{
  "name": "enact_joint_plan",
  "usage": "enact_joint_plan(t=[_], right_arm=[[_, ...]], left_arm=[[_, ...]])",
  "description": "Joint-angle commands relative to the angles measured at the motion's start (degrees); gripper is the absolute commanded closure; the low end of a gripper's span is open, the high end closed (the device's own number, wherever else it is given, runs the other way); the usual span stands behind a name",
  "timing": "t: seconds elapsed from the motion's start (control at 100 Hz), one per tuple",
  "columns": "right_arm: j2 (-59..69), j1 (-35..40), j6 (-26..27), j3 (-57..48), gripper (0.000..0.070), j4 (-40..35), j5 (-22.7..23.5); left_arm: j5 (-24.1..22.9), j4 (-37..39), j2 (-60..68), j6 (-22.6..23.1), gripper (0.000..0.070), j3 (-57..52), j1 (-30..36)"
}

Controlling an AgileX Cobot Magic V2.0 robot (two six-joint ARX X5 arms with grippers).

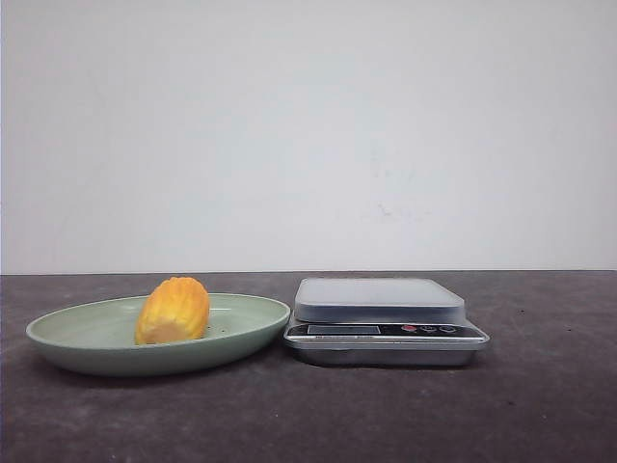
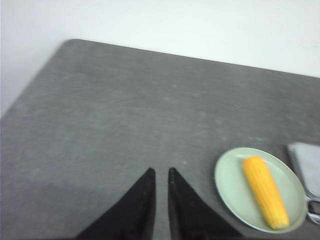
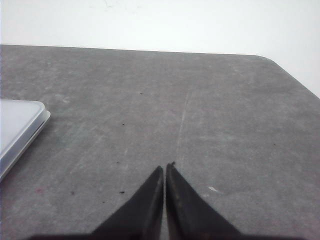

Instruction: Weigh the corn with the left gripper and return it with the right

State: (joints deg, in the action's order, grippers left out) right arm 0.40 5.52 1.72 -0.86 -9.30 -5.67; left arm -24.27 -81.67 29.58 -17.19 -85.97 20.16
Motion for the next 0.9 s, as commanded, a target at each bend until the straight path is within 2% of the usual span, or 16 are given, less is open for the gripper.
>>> enact_joint_plan(t=[0.0,0.07,0.15,0.22,0.25,0.35,0.41,0.47,0.59,0.89], right_arm=[[-0.20,0.07,0.22,0.09,0.0700,0.28,0.04],[-0.20,0.07,0.22,0.09,0.0700,0.28,0.04],[-0.20,0.07,0.22,0.09,0.0700,0.28,0.04],[-0.20,0.07,0.22,0.09,0.0700,0.26,0.04],[-0.20,0.07,0.22,0.09,0.0700,0.28,0.04],[-0.20,0.07,0.22,0.09,0.0700,0.28,0.04],[-0.20,0.07,0.22,0.09,0.0700,0.28,0.04],[-0.20,0.07,0.22,0.09,0.0700,0.26,0.04],[-0.20,0.07,0.22,0.09,0.0700,0.28,0.04],[-0.20,0.07,0.22,0.09,0.0700,0.26,0.02]], left_arm=[[-0.35,-2.64,0.59,1.49,0.0683,-0.74,-1.49],[-0.11,1.07,0.55,1.18,0.0683,1.51,-3.15],[2.40,12.81,-0.61,3.32,0.0683,7.67,-4.96],[8.85,25.88,-2.40,7.06,0.0683,15.04,-6.97],[13.51,33.48,-3.61,8.81,0.0683,19.65,-8.26],[24.55,53.77,-7.02,9.92,0.0683,33.48,-12.22],[28.04,63.41,-8.59,8.85,0.0683,41.24,-14.58],[29.24,69.88,-9.97,7.39,0.0683,48.13,-16.87],[29.22,72.41,-13.25,4.85,0.0683,58.82,-20.98],[30.14,69.90,-26.53,4.68,0.0683,75.82,-24.44]])
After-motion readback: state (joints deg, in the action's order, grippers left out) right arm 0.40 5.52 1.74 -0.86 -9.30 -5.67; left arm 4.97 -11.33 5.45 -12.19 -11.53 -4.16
